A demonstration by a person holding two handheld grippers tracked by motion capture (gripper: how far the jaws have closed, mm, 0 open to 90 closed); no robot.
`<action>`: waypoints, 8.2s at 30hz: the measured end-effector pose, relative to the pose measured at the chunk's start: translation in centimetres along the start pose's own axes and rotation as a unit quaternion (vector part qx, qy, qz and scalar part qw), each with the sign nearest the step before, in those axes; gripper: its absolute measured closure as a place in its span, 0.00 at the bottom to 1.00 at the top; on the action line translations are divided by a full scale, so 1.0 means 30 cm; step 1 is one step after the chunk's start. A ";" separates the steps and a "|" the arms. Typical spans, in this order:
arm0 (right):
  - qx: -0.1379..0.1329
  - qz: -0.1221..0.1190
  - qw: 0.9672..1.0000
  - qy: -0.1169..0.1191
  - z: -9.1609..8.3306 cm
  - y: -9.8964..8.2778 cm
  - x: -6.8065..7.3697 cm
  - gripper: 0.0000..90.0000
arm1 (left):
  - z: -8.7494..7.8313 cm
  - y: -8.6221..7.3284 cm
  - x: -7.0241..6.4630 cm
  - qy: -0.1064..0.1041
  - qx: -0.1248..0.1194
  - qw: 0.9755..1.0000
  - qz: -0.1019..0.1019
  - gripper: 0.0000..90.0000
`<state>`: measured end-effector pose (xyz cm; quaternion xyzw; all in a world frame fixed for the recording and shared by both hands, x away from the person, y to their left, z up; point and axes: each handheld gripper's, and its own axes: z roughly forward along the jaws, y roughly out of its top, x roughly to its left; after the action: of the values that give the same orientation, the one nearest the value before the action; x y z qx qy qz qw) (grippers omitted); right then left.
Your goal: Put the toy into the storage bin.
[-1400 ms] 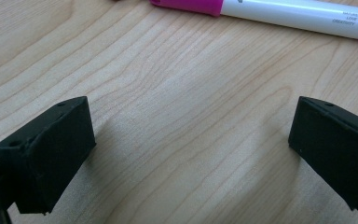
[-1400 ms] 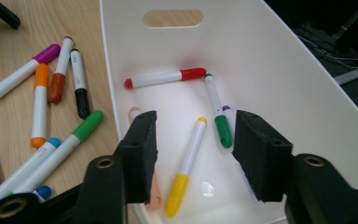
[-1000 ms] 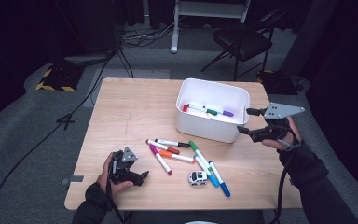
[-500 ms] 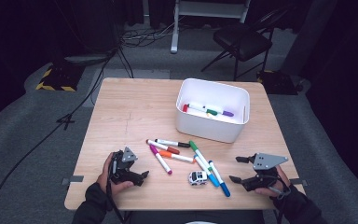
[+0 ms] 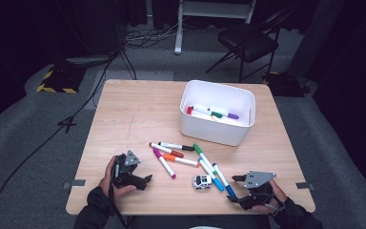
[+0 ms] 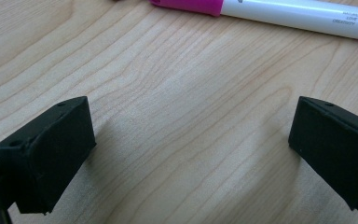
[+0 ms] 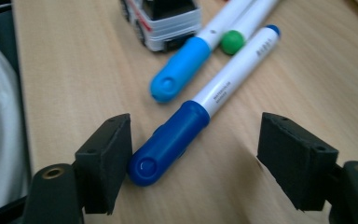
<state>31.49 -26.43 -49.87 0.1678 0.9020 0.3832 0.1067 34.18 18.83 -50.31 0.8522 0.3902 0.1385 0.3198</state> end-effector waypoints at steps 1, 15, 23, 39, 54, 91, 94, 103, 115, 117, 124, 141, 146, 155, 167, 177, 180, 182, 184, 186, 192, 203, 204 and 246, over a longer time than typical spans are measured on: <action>0.000 0.003 1.000 -0.005 -0.004 -0.004 -0.009 0.31 | 0.000 0.000 0.000 0.000 0.000 1.000 0.000 0.01; -0.029 0.069 0.997 -0.037 -0.042 -0.068 -0.140 0.64 | 0.000 0.000 0.000 0.000 0.000 1.000 0.000 0.01; -0.031 0.058 0.998 -0.019 -0.048 -0.073 -0.157 0.83 | 0.000 0.000 0.000 0.000 0.000 1.000 0.000 0.01; -0.084 0.048 0.994 -0.049 -0.133 -0.053 -0.171 0.83 | 0.000 0.000 0.000 0.000 0.000 1.000 0.000 0.01; -0.113 0.004 0.992 -0.050 -0.194 0.073 -0.178 0.83 | 0.000 0.000 0.000 0.000 0.000 1.000 0.000 0.00; -0.141 -0.020 0.987 -0.078 -0.294 0.437 -0.461 0.83 | 0.001 0.000 0.001 -0.001 -0.001 1.000 0.001 0.00; -0.132 -0.015 0.988 -0.081 -0.286 0.449 -0.497 0.83 | 0.000 0.000 0.000 0.000 0.000 1.000 -0.001 0.00; -0.103 -0.018 0.991 -0.083 -0.225 0.488 -0.570 0.83 | 0.000 0.000 0.000 0.000 0.000 1.000 0.000 0.00; -0.065 -0.006 0.995 -0.082 -0.140 0.524 -0.630 0.83 | 0.000 0.000 0.000 -0.001 0.000 1.000 0.000 0.00; -0.057 -0.001 0.995 -0.078 -0.124 0.525 -0.637 0.83 | 0.000 0.000 0.000 -0.001 0.000 1.000 0.000 0.00; -0.028 -0.001 0.997 -0.067 -0.096 0.526 -0.643 0.83 | 0.000 0.000 0.000 0.000 0.000 1.000 0.000 0.00; 0.025 -0.007 0.999 -0.036 -0.144 0.464 -0.613 0.83 | 0.000 0.000 0.000 -0.001 0.000 1.000 0.000 0.00; 0.043 -0.001 0.999 -0.028 -0.150 0.463 -0.618 0.83 | 0.000 0.000 0.000 -0.001 0.000 1.000 0.000 0.00; 0.003 0.020 0.999 -0.045 -0.172 0.461 -0.589 0.69 | 0.000 0.000 0.000 0.000 0.000 1.000 0.000 0.00; -0.103 0.005 0.993 -0.055 -0.272 0.412 -0.440 0.51 | 0.000 0.000 0.000 0.000 0.000 1.000 0.000 0.01; -0.123 0.016 0.988 -0.091 -0.257 0.298 -0.281 0.36 | 0.000 0.000 0.000 0.000 0.000 1.000 0.000 0.01; -0.117 0.014 0.990 -0.083 -0.196 0.260 -0.233 0.35 | 0.000 0.000 0.000 0.000 0.000 1.000 -0.001 0.01; -0.111 0.016 0.991 -0.071 -0.143 0.234 -0.207 0.35 | 0.000 0.000 0.000 0.000 0.000 1.000 0.000 0.01; -0.105 0.019 0.992 -0.063 -0.083 0.213 -0.197 0.36 | 0.000 0.000 0.000 0.000 0.000 1.000 0.000 0.01; -0.085 0.024 0.995 -0.052 -0.023 0.207 -0.192 0.36 | 0.000 0.000 0.000 0.000 0.000 1.000 0.000 0.01; -0.073 0.038 0.996 -0.030 0.104 0.221 -0.195 0.37 | 0.000 0.000 0.000 0.000 0.000 1.000 0.000 0.01; -0.034 0.057 0.997 -0.028 0.234 0.231 -0.214 0.45 | 0.000 0.000 0.000 0.000 0.000 1.000 0.000 0.01; -0.031 0.064 0.997 -0.030 0.241 0.232 -0.211 0.45 | 0.000 0.000 0.000 0.000 0.000 1.000 0.000 0.01; 0.017 0.022 0.999 0.029 0.242 0.224 -0.341 0.76 | 0.000 0.000 0.000 0.000 0.000 1.000 -0.001 0.01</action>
<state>44.74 -21.24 -49.30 0.1783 0.9072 0.3747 0.0692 34.17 18.82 -50.32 0.8517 0.3911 0.1380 0.3204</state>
